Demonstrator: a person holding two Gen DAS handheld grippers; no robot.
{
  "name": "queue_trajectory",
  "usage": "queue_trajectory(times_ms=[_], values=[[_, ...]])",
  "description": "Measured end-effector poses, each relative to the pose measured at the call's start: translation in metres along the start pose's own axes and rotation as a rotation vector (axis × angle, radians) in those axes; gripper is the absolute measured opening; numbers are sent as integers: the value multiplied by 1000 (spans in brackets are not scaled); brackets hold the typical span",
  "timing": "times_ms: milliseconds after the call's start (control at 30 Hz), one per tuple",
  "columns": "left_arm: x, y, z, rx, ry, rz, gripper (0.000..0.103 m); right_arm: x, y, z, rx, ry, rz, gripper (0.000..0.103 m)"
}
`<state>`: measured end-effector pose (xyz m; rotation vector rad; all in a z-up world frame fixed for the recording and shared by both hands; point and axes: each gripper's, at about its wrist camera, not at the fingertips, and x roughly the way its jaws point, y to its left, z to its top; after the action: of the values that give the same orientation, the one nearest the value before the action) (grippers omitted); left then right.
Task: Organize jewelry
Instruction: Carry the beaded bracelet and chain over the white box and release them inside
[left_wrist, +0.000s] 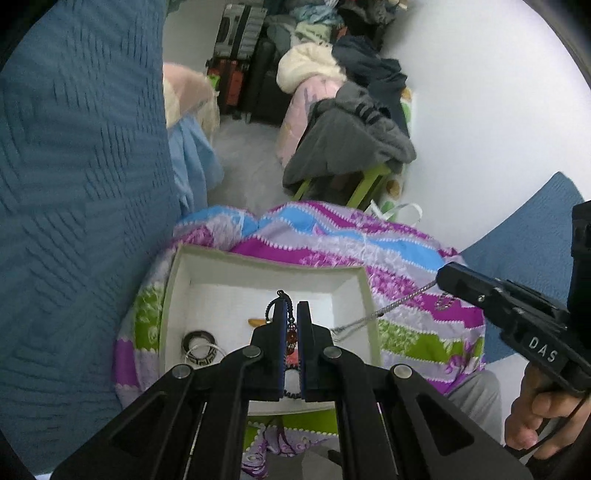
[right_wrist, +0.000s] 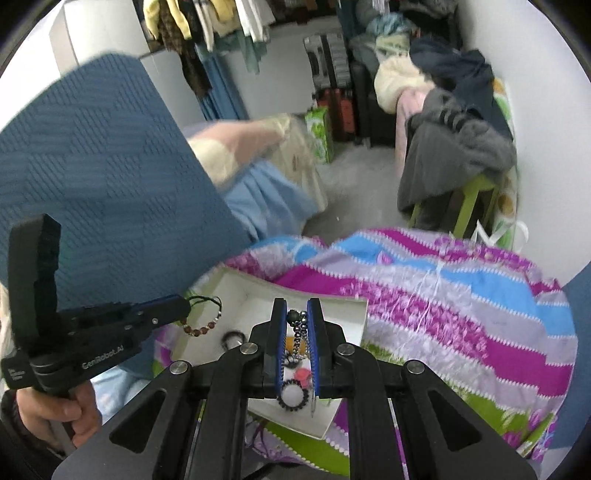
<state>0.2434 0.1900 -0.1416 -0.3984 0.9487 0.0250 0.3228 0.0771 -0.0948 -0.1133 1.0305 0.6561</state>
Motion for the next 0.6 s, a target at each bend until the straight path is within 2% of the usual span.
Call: queue_trajectory(times_ms=[133, 433, 600], values=[[29, 13, -15, -35, 50, -13, 3, 29, -5, -18, 15, 62, -8, 9], [88, 22, -46, -33, 174, 7, 3, 85, -14, -60, 27, 190, -31, 9], [95, 22, -52, -29, 190, -5, 4, 92, -19, -70, 38, 223, -33, 10]])
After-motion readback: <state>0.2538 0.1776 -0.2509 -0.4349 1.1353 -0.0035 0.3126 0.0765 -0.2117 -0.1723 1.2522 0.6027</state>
